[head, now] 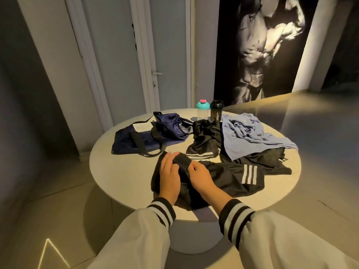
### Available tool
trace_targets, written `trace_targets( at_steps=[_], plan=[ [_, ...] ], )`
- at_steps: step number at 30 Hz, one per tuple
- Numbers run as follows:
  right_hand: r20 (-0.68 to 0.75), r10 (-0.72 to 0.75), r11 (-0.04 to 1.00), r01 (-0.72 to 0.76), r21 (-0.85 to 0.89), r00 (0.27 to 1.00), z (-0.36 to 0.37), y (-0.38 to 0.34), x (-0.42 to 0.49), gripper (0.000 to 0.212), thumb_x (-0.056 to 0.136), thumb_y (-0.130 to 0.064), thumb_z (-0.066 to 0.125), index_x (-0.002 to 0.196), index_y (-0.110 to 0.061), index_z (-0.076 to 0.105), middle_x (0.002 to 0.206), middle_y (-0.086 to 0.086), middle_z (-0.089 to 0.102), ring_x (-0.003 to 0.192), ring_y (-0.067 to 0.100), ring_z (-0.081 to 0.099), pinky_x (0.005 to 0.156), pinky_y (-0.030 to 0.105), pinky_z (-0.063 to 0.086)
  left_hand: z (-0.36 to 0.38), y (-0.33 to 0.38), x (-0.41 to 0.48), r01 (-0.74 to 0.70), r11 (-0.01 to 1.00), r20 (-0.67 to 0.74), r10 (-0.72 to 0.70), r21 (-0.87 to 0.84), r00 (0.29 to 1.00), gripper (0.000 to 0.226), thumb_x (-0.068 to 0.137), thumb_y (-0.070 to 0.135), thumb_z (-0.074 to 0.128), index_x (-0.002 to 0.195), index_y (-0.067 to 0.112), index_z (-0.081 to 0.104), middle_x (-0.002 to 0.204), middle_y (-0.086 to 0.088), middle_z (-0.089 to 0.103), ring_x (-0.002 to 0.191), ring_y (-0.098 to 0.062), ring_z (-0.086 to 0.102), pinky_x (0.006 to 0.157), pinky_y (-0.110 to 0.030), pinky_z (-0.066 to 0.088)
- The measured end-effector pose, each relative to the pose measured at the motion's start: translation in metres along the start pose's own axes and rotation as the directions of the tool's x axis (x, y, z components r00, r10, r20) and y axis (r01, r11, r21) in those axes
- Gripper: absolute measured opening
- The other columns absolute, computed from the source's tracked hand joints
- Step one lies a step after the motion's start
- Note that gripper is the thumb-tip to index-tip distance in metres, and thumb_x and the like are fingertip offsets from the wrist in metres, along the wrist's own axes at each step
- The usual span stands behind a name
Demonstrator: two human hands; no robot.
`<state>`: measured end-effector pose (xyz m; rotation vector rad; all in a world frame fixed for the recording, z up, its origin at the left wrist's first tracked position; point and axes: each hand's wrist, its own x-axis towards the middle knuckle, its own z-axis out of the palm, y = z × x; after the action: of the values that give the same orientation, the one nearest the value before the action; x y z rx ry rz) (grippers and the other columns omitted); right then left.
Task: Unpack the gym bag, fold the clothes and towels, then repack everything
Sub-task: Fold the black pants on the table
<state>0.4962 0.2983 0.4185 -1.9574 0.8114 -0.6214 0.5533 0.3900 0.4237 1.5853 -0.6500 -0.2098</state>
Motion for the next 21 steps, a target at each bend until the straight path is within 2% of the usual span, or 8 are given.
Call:
trace_targets(
  at_steps=[3,6,9,11,13,16,18,21],
  plan=[
    [-0.092,0.033,0.992,-0.022,0.124,0.995,0.005,-0.011,0.003,0.031,0.102,-0.019,0.038,0.084,-0.001,0.054,0.081,0.013,0.06,0.075,0.026,0.051,0.069,0.04,0.042,0.001,0.012,0.011,0.088,0.99,0.065,-0.081,-0.112,0.995,0.035,0.104,0.031,0.037,0.135,0.035,0.053,0.14,0.007,0.054,0.13,-0.013,0.05,0.116,-0.041,0.039],
    [-0.142,-0.051,0.978,0.078,0.196,0.989,0.004,-0.032,0.01,0.028,0.103,-0.017,0.04,0.085,0.0,0.053,0.081,0.016,0.056,0.072,0.021,0.047,0.067,0.036,0.038,-0.001,0.012,0.022,0.218,0.96,0.096,-0.203,-0.177,0.974,0.044,0.103,0.054,0.036,0.145,0.042,0.042,0.141,0.011,0.052,0.129,-0.014,0.05,0.116,-0.044,0.038],
    [-0.075,-0.135,0.96,0.149,0.236,0.988,0.001,-0.048,0.019,0.025,0.105,-0.025,0.042,0.114,-0.016,0.064,0.107,-0.001,0.066,0.096,0.014,0.059,0.087,0.034,0.048,-0.007,0.012,0.031,0.3,0.928,0.12,-0.279,-0.221,0.953,0.036,0.1,0.057,0.043,0.133,0.045,0.052,0.13,0.007,0.064,0.12,-0.017,0.059,0.108,-0.048,0.046],
    [-0.038,-0.206,0.965,0.209,0.158,0.978,0.0,-0.052,0.024,0.023,0.104,-0.022,0.044,0.112,-0.019,0.065,0.111,-0.001,0.064,0.103,0.016,0.058,0.092,0.034,0.047,-0.01,0.015,0.034,0.324,0.919,0.124,-0.302,-0.225,0.945,0.032,0.1,0.05,0.047,0.122,0.034,0.065,0.115,0.002,0.073,0.11,-0.02,0.067,0.102,-0.048,0.051],
    [-0.044,-0.242,0.968,0.244,0.05,0.969,-0.002,-0.05,0.028,0.019,0.103,-0.02,0.047,0.105,-0.018,0.065,0.117,0.007,0.057,0.11,0.022,0.053,0.095,0.036,0.043,-0.012,0.023,0.036,0.287,0.945,0.024,-0.287,-0.16,0.958,0.03,0.103,0.042,0.048,0.118,0.025,0.068,0.109,-0.001,0.074,0.104,-0.021,0.068,0.099,-0.046,0.053],
    [-0.022,-0.097,0.995,0.096,-0.039,0.995,-0.009,-0.045,0.026,0.042,0.103,-0.035,0.049,0.142,-0.021,0.053,0.156,0.013,0.027,0.147,0.029,0.024,0.119,0.042,0.027,-0.017,0.034,0.042,0.201,0.975,-0.185,-0.216,-0.096,0.959,0.037,0.102,0.047,0.049,0.125,0.021,0.062,0.117,-0.003,0.068,0.108,-0.023,0.064,0.1,-0.048,0.052],
    [0.005,-0.033,0.995,0.033,-0.09,0.999,-0.013,-0.041,0.026,0.041,0.1,-0.042,0.051,0.138,-0.026,0.054,0.147,0.014,0.042,0.14,0.033,0.036,0.115,0.047,0.035,-0.019,0.044,0.048,0.154,0.973,-0.226,-0.191,-0.171,0.955,0.041,0.102,0.047,0.05,0.133,0.021,0.056,0.122,-0.003,0.066,0.112,-0.022,0.063,0.102,-0.048,0.051],
    [-0.002,-0.061,0.998,0.061,0.028,0.998,-0.018,-0.042,0.02,0.013,0.101,-0.028,0.052,0.1,-0.02,0.062,0.098,0.003,0.065,0.095,0.025,0.061,0.086,0.04,0.051,-0.02,0.057,0.054,0.065,0.968,-0.211,-0.118,-0.242,0.97,0.029,0.102,0.037,0.056,0.127,0.025,0.055,0.114,0.001,0.067,0.105,-0.017,0.065,0.098,-0.046,0.054]
  ],
)
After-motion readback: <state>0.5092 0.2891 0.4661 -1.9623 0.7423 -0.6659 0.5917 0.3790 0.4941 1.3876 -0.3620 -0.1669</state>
